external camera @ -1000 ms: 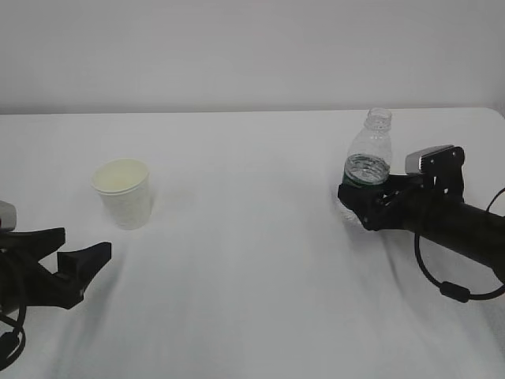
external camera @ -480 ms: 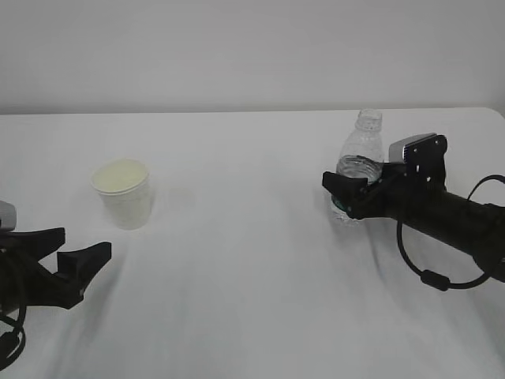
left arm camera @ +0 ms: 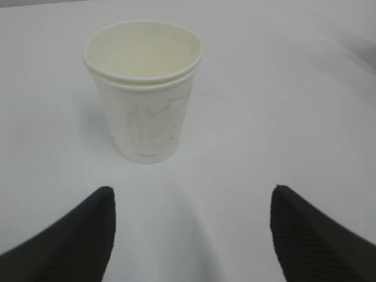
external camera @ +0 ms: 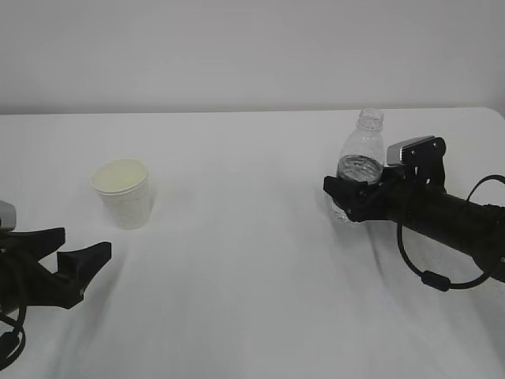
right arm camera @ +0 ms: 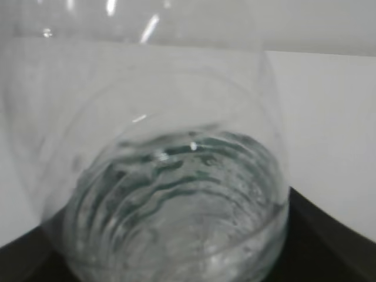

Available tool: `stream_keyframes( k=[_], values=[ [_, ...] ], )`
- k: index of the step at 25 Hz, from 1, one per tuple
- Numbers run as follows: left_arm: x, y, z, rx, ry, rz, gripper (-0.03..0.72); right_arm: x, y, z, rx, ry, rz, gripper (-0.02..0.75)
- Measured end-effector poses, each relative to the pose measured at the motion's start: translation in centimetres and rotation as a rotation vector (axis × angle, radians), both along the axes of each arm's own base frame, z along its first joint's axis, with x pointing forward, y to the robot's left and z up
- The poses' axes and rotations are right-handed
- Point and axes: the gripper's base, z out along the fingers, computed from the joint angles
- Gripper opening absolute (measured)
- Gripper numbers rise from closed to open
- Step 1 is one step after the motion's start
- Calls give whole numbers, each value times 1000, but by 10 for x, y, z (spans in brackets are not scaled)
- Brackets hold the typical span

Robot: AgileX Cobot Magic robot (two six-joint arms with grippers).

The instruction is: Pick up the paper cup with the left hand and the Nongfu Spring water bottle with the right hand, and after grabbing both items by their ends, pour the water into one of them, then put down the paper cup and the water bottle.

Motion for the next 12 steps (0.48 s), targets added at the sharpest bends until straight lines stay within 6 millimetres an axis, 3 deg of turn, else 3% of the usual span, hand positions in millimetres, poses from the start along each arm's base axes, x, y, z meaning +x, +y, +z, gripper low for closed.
stream_keyframes(
  k=[12],
  values=[
    [0, 0, 0, 0, 0, 0, 587, 0, 0, -1, -3, 6, -5, 559]
  ],
)
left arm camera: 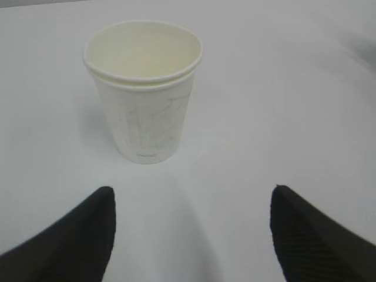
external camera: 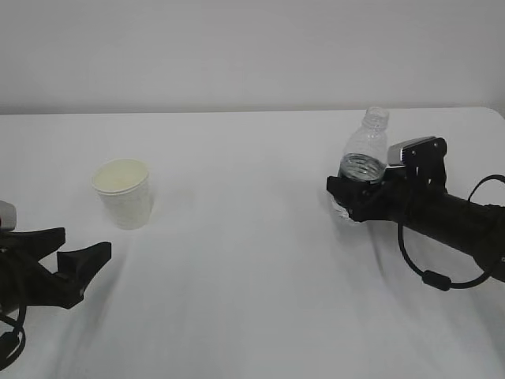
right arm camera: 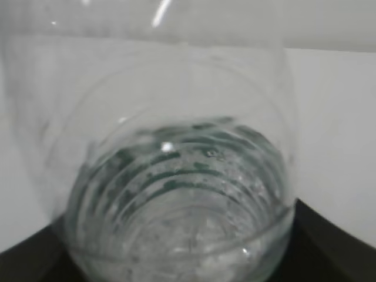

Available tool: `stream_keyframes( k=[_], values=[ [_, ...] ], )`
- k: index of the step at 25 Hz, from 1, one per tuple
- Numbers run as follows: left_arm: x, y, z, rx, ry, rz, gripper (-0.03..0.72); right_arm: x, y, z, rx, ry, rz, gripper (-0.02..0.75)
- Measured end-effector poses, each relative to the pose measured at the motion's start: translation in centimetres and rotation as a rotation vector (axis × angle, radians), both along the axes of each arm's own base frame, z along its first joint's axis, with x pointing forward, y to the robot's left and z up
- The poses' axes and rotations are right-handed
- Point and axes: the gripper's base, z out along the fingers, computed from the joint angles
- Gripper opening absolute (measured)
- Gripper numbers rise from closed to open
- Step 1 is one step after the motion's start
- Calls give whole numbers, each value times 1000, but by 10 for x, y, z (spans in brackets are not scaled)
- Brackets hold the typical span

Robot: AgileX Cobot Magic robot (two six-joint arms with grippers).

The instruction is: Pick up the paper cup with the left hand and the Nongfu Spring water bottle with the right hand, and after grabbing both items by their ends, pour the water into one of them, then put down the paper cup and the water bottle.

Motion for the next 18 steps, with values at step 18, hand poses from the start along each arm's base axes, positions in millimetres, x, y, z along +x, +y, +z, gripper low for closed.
stream_keyframes(
  k=[18],
  values=[
    [1, 0, 0, 0, -2, 0, 586, 0, 0, 0, -14, -15, 4, 475]
  ],
)
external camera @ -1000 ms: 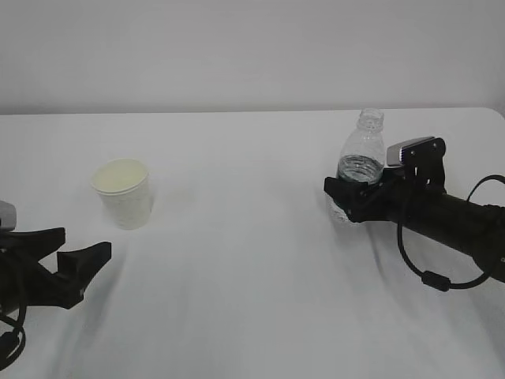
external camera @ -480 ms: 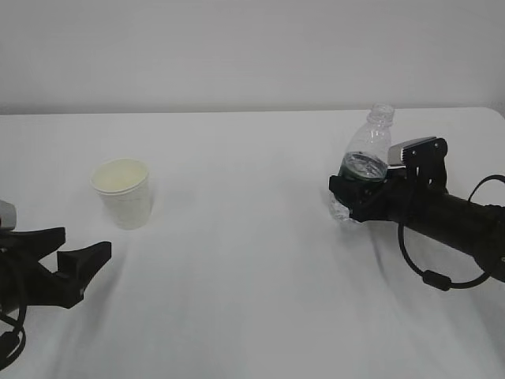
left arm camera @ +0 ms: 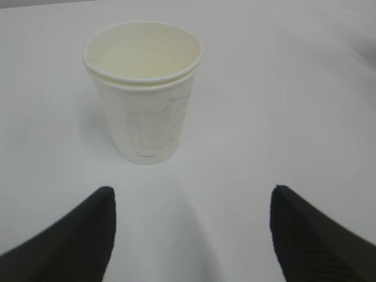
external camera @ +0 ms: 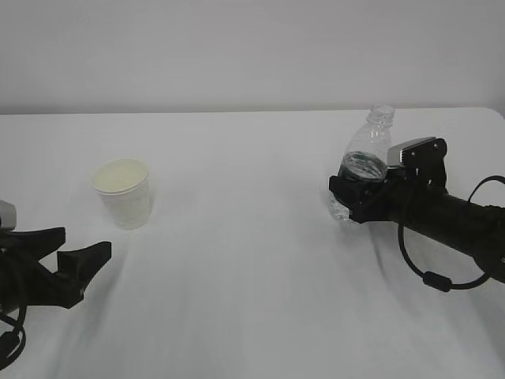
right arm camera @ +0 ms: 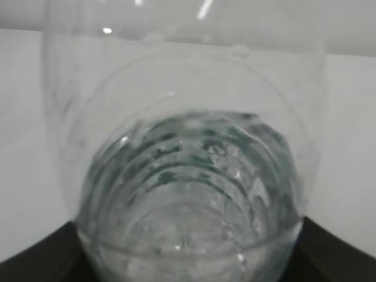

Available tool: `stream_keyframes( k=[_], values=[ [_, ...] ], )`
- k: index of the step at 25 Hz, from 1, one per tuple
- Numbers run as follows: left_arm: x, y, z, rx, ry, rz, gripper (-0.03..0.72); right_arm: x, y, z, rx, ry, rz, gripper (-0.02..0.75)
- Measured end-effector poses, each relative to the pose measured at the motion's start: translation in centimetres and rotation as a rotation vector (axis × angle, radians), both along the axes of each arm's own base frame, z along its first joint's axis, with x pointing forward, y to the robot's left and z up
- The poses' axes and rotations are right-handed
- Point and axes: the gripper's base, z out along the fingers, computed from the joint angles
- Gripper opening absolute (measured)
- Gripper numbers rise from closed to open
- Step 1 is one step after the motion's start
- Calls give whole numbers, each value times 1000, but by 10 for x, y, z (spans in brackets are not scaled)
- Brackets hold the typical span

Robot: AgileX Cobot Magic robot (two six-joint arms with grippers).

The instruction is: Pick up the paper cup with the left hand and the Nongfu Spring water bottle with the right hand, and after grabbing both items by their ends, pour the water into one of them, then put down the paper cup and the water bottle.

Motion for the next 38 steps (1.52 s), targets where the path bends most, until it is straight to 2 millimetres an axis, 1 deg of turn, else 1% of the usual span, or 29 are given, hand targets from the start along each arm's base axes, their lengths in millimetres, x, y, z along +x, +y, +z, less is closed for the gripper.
stream_keyframes(
  k=[15, 21, 32, 38],
  values=[
    [0, 0, 0, 0, 0, 0, 576, 1, -1, 0, -13, -13, -10, 475],
    [0, 0, 0, 0, 0, 0, 576, 1, -1, 0, -13, -13, -15, 447],
    [0, 0, 0, 0, 0, 0, 575, 0, -2, 0, -69, -47, 0, 449],
    [0, 0, 0, 0, 0, 0, 575, -5, -3, 9, -89, -49, -7, 450]
  ],
)
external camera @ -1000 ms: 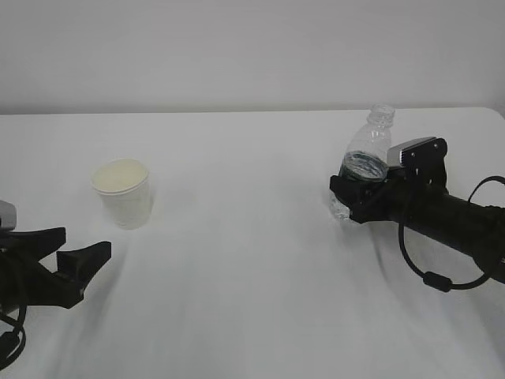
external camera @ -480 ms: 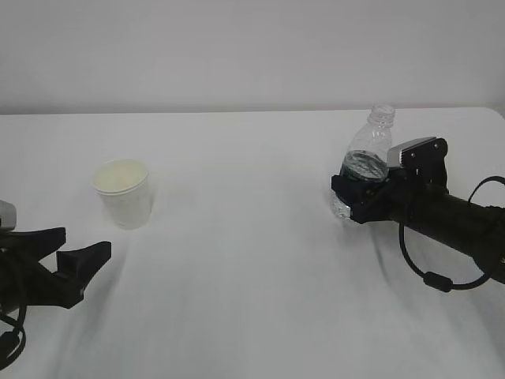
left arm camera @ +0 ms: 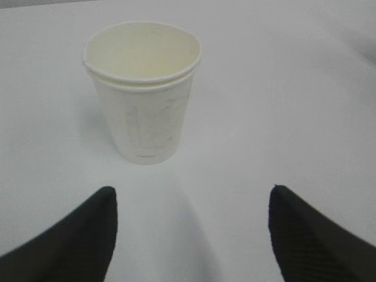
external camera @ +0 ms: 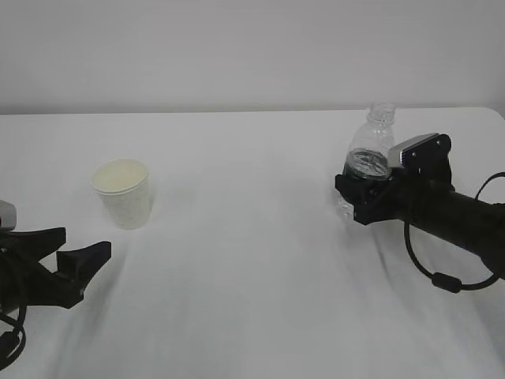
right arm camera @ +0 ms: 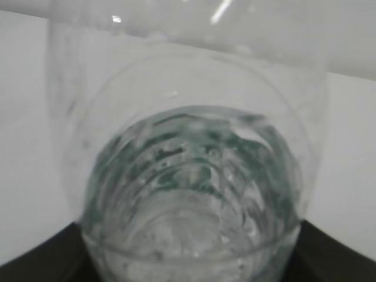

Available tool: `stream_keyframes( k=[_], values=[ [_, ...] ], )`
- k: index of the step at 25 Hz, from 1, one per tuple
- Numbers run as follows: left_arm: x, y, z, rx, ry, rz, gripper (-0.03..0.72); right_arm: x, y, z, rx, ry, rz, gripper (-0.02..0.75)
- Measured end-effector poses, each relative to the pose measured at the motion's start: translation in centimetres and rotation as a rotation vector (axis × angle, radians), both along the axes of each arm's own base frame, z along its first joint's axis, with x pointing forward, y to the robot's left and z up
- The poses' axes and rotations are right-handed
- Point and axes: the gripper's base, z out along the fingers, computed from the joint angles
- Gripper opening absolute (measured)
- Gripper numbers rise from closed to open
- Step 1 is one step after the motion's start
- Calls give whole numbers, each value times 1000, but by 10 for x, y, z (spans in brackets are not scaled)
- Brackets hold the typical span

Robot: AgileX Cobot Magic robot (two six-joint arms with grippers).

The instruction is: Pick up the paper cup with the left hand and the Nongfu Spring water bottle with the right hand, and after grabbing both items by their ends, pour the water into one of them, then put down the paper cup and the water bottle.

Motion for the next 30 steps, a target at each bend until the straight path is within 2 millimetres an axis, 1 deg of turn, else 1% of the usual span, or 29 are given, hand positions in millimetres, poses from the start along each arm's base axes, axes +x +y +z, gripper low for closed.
stream_keyframes(
  k=[6, 9, 15, 26, 28, 30],
  values=[
    [0, 0, 0, 0, 0, 0, 574, -8, -1, 4, -10, 9, -8, 451],
    [0, 0, 0, 0, 0, 0, 571, -15, -2, 9, -16, 14, -17, 451],
    [0, 0, 0, 0, 0, 0, 567, -37, -7, 30, -42, -15, -58, 451],
    [-1, -1, 0, 1, 0, -20, 536, -70, -12, 49, -51, -23, -106, 452],
    [-1, -1, 0, 1, 0, -20, 540, -75, -13, 52, -51, -25, -108, 452],
    [1, -2, 1, 0, -7, -22, 573, -81, -13, 55, -51, -24, -108, 452]
  ],
)
